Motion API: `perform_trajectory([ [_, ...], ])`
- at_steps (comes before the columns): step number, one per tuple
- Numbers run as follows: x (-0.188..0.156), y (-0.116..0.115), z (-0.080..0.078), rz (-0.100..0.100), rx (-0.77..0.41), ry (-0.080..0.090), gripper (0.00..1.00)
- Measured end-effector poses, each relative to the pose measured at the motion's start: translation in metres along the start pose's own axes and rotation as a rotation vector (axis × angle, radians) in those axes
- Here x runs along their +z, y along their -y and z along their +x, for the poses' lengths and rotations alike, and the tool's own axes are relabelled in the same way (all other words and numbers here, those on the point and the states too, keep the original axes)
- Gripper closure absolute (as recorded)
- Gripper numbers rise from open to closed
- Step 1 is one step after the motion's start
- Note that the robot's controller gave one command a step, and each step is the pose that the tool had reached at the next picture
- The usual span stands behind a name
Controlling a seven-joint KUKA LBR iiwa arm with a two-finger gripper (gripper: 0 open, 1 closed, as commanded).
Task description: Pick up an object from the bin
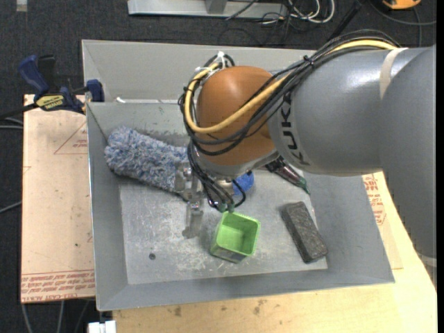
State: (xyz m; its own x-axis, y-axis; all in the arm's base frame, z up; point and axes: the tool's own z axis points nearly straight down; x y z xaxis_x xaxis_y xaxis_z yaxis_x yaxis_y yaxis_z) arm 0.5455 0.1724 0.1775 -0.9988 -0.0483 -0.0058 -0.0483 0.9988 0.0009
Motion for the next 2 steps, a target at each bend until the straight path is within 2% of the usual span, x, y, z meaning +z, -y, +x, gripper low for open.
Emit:
perform_trajectory([
  [1, -0.009, 0.039, 0.018, 0.000, -0.014, -0.012, 0.00],
  [2, -0.002, 0.075, 0.000, 0.000, -0.022, 0.002, 0.00],
])
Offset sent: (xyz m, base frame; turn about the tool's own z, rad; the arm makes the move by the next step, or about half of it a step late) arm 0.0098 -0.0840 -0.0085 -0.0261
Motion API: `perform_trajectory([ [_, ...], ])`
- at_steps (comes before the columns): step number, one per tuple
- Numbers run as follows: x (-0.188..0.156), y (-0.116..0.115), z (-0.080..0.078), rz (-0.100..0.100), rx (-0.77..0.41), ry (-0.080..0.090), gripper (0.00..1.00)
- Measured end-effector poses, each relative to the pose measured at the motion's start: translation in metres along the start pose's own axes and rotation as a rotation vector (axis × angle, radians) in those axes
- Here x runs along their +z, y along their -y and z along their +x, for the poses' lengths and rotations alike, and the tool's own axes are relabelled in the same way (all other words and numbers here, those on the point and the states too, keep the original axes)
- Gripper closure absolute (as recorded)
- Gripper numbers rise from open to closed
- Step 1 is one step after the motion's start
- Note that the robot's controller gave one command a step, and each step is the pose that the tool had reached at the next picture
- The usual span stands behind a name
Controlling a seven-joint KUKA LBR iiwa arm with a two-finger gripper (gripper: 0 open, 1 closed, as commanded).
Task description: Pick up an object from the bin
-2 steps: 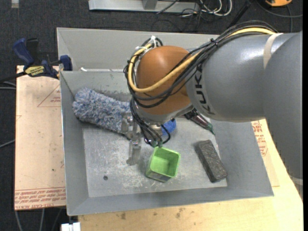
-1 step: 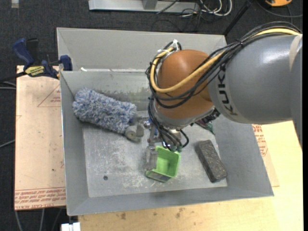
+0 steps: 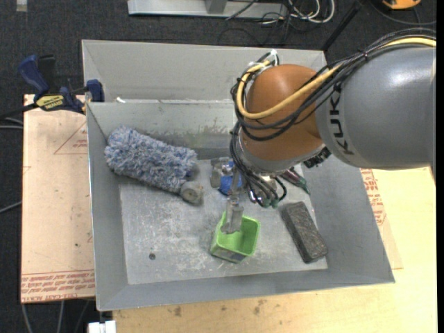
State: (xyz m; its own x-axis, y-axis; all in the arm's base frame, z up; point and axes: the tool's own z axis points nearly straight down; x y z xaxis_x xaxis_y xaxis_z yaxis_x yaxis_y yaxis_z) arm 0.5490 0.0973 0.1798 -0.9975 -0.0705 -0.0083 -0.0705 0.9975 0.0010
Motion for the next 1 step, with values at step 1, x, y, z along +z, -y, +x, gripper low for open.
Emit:
perform_trajectory([
  [1, 0.0138, 0.0300, 0.0042, 0.000, -0.127, -0.009, 0.00],
])
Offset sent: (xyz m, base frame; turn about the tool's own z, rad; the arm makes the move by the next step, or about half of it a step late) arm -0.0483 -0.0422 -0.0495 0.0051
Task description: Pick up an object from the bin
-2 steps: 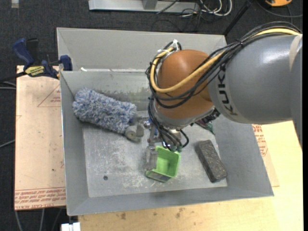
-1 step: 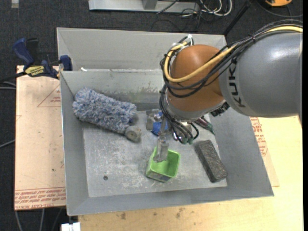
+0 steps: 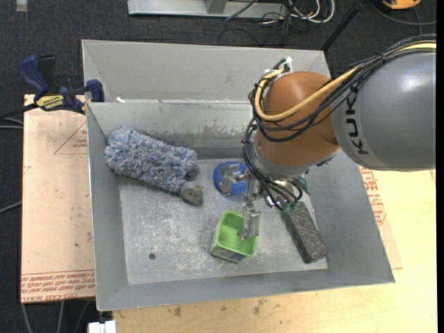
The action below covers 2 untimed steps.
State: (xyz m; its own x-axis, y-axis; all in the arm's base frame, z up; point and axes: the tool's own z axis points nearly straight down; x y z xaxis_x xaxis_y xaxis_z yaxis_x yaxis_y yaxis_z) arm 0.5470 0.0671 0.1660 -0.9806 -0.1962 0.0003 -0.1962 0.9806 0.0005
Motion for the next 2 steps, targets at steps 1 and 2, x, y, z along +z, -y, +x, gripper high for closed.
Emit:
perform_trajectory([
  [1, 0.016, 0.006, 0.022, 0.000, -0.025, 0.002, 0.00],
  [2, 0.039, 0.007, 0.030, -0.001, 0.122, 0.000, 0.00],
])
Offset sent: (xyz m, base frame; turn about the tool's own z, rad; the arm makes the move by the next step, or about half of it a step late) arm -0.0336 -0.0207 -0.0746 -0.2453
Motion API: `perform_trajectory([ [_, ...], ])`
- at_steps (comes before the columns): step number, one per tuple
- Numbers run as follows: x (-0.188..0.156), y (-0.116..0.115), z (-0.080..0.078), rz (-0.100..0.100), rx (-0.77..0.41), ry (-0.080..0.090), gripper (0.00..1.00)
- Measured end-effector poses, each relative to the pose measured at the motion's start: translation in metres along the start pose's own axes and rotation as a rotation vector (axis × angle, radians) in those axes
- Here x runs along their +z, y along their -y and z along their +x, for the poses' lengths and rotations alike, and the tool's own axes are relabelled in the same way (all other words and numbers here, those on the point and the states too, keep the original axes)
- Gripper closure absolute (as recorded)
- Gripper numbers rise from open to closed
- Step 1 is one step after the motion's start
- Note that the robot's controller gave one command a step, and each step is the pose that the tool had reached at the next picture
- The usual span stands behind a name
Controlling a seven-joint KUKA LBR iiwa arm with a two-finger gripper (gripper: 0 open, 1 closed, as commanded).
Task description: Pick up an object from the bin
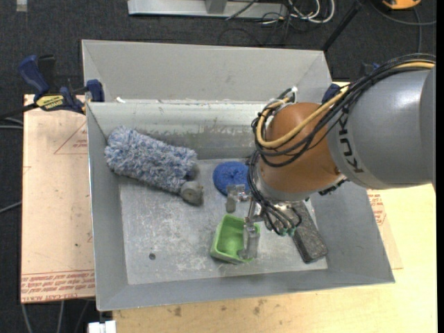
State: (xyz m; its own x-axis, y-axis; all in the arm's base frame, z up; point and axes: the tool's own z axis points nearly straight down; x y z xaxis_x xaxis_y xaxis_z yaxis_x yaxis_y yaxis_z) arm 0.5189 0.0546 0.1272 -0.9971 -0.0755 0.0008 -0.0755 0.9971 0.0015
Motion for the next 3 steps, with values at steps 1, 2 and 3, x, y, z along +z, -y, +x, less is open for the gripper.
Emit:
perform_trajectory([
  [1, 0.056, 0.005, 0.004, 0.000, -0.201, 0.004, 1.00],
  [2, 0.056, 0.005, 0.004, 0.000, -0.201, 0.004, 1.00],
  [3, -0.145, 0.030, -0.009, 0.002, -0.210, 0.009, 1.00],
])
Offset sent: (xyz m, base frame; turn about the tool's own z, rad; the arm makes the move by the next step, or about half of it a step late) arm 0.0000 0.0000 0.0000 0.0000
